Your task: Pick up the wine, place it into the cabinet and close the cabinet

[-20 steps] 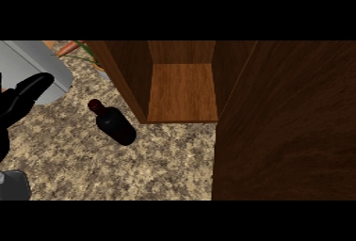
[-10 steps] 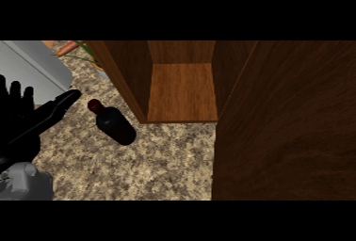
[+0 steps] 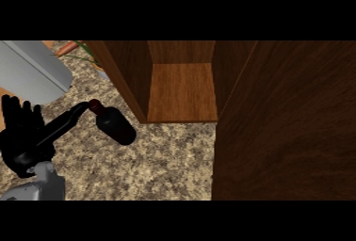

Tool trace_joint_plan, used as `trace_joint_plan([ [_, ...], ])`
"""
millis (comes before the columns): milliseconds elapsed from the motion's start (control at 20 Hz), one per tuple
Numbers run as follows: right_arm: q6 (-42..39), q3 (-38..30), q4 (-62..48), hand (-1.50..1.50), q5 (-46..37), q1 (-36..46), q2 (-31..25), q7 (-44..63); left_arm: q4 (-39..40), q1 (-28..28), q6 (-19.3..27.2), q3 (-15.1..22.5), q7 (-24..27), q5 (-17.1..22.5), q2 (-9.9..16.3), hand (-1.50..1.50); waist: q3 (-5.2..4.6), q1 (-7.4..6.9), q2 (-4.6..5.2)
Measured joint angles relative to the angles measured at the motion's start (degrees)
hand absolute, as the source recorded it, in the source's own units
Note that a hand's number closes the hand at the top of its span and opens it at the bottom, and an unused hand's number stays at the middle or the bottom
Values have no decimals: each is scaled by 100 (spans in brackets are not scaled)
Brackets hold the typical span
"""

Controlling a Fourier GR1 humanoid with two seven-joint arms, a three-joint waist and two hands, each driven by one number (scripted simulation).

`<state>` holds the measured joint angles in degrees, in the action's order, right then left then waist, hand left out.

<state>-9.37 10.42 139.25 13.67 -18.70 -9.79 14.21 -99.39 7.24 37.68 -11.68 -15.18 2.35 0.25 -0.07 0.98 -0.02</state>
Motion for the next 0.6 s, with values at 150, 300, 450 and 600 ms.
trace_joint_plan([
  [150, -99, 25, 0, -150, 10, -107, 17, -89, 434, 0, 34, -1, 399, 240, -13, -150, 2, 6, -4],
  [300, -192, 27, -19, -150, 16, -245, 42, -203, 814, -132, -266, -133, 885, 666, -22, -150, 5, -2, -9],
  [450, -216, -98, -42, -150, 42, -153, 39, -150, 1188, -193, -381, -86, 1318, 1029, -25, -150, 8, -22, -9],
  [600, -286, -117, -52, -150, 69, -184, 75, -208, 1639, -110, -551, -160, 1637, 1295, -25, -150, 9, -14, -8],
])
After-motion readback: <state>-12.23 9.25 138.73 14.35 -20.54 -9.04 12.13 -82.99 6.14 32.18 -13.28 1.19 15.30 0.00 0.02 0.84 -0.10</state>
